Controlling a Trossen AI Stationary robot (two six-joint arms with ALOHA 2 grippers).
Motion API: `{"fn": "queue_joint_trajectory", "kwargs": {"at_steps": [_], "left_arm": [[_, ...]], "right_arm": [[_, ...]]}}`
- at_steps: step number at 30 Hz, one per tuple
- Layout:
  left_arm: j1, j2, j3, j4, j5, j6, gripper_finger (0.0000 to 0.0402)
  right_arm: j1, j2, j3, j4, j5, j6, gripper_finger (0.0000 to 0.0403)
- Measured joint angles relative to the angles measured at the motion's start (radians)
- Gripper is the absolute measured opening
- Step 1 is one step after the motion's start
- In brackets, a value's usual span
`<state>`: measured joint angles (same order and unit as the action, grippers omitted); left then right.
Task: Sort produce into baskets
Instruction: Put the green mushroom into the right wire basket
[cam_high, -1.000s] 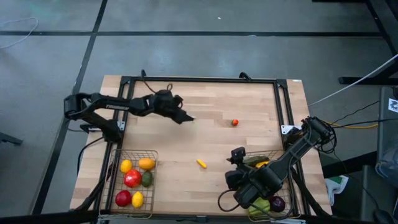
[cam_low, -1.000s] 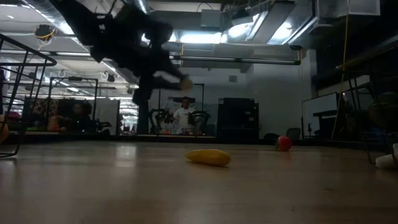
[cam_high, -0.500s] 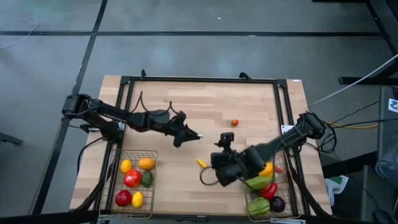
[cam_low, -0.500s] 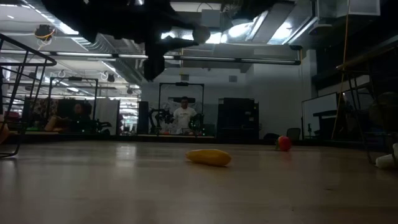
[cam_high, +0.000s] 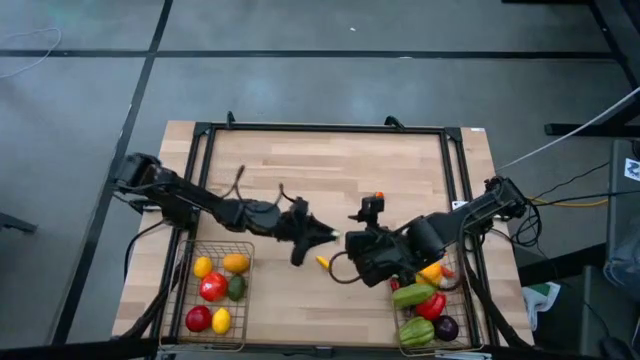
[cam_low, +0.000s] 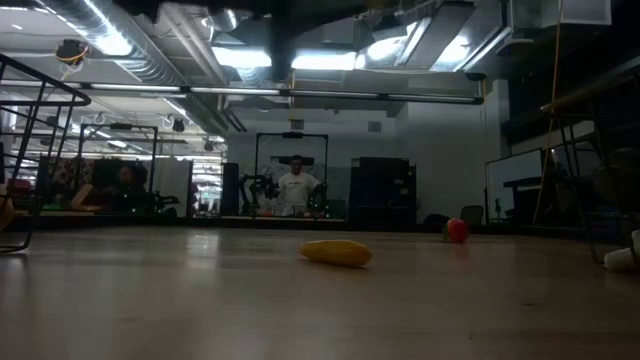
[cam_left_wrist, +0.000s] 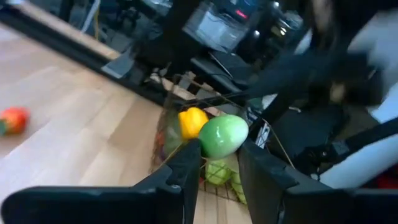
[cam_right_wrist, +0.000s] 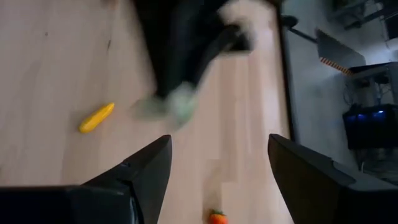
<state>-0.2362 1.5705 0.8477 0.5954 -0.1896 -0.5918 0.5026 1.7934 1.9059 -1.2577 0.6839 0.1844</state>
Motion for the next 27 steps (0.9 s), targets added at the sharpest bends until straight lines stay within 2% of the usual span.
{"fn": "queue_joint_trajectory", "kwargs": {"at_steps": [3,11,18,27], "left_arm": [[-0.010,0.107,0.119,-0.002,0.001,0.062,0.0100],[-0.013,0.390,0.445,-0.008,0.001,0.191,0.0100],[-0.017,0.601,0.670,-0.010,0.036,0.270,0.0100],[-0.027,0.727,0.746,-0.025,0.065,0.362,0.0111]], "right_arm": [[0.002,-0.001,0.108,-0.106,0.031,0.001,0.0264],[0.001,-0.003,0.356,-0.316,0.031,0.038,0.0264],[0.001,-0.021,0.400,-0.314,0.031,0.011,0.0264],[0.001,-0.017,0.397,-0.314,0.013,-0.001,0.0264]]}}
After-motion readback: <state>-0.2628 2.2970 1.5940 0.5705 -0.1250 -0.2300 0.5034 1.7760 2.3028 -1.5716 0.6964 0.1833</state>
